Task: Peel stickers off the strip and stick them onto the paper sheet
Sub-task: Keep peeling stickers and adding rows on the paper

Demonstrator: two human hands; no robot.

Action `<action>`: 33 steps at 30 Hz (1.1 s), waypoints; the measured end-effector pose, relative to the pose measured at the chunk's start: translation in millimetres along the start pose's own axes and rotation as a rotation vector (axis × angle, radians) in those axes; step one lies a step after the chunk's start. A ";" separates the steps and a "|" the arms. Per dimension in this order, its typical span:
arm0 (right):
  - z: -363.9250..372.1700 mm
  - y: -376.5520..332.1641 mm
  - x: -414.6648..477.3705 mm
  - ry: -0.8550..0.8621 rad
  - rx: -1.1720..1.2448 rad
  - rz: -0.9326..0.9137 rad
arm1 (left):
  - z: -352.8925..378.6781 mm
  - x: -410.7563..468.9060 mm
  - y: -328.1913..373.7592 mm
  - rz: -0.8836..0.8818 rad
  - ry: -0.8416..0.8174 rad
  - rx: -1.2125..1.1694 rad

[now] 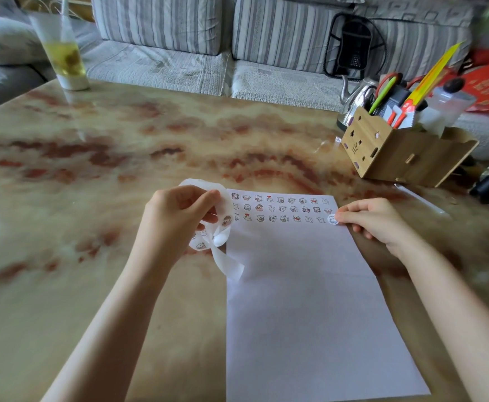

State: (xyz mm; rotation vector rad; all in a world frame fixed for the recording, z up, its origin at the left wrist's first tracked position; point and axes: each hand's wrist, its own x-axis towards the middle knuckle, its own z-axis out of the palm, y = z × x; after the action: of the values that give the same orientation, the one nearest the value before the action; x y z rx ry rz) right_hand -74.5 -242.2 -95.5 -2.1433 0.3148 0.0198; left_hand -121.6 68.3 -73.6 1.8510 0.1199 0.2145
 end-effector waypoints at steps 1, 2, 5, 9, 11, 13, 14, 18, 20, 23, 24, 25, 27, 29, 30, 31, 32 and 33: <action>0.5 0.0 -0.4 0.003 0.002 0.001 | -0.2 -0.3 0.5 0.000 0.000 0.001; 0.9 0.1 -0.7 0.007 0.006 0.002 | -0.6 -0.6 0.5 0.002 0.001 0.004; 2.7 -0.2 -1.3 0.021 0.007 -0.005 | -0.9 -1.3 1.4 0.000 0.003 0.007; 5.2 0.2 -1.0 0.047 -0.008 -0.016 | -0.9 -0.6 1.3 -0.003 -0.004 -0.002; 6.3 1.5 0.1 0.053 -0.012 -0.020 | -1.4 -0.1 0.5 -0.009 -0.002 -0.002; 7.5 2.2 1.0 0.057 -0.016 -0.025 | -1.7 0.0 -0.1 -0.012 0.001 0.001; 7.9 2.4 1.3 0.059 -0.015 -0.030 | -1.7 0.0 -0.2 -0.011 0.000 0.001; 10.1 5.0 3.1 0.061 -0.010 -0.054 | -1.6 -1.1 1.4 0.007 -0.005 -0.001; 11.9 7.8 4.3 0.066 -0.015 -0.068 | -2.3 -2.1 1.9 0.013 -0.007 0.003; 12.7 11.4 5.9 0.086 -0.018 -0.087 | -3.2 -2.5 1.8 0.011 -0.007 0.004; 12.1 12.0 5.2 0.084 -0.019 -0.091 | -3.2 -2.4 1.7 0.010 -0.007 0.002; 11.6 13.0 4.9 0.078 -0.016 -0.095 | -3.2 -2.2 1.8 0.010 -0.006 0.000; 11.3 15.6 4.5 0.069 -0.010 -0.111 | -3.2 -2.2 2.1 0.011 -0.006 -0.002; 11.6 17.1 5.0 0.073 -0.010 -0.127 | -3.3 -2.5 2.3 0.009 -0.005 -0.009; 11.7 17.4 5.8 0.075 -0.011 -0.129 | -3.2 -2.4 2.4 0.006 -0.004 -0.010; 11.6 17.2 6.3 0.073 -0.012 -0.132 | -3.4 -2.5 2.4 0.003 -0.003 -0.007; 11.4 16.9 7.1 0.067 -0.010 -0.133 | -3.3 -2.2 2.5 0.001 -0.002 -0.004; 10.7 16.6 7.7 0.059 -0.004 -0.136 | -3.4 -2.3 2.5 -0.001 -0.001 -0.003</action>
State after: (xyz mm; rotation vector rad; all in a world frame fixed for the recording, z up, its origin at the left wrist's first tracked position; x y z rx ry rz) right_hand -69.7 -244.0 -116.1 -2.1674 0.2028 -0.1209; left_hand -124.6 70.4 -70.6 1.8476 0.1191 0.2129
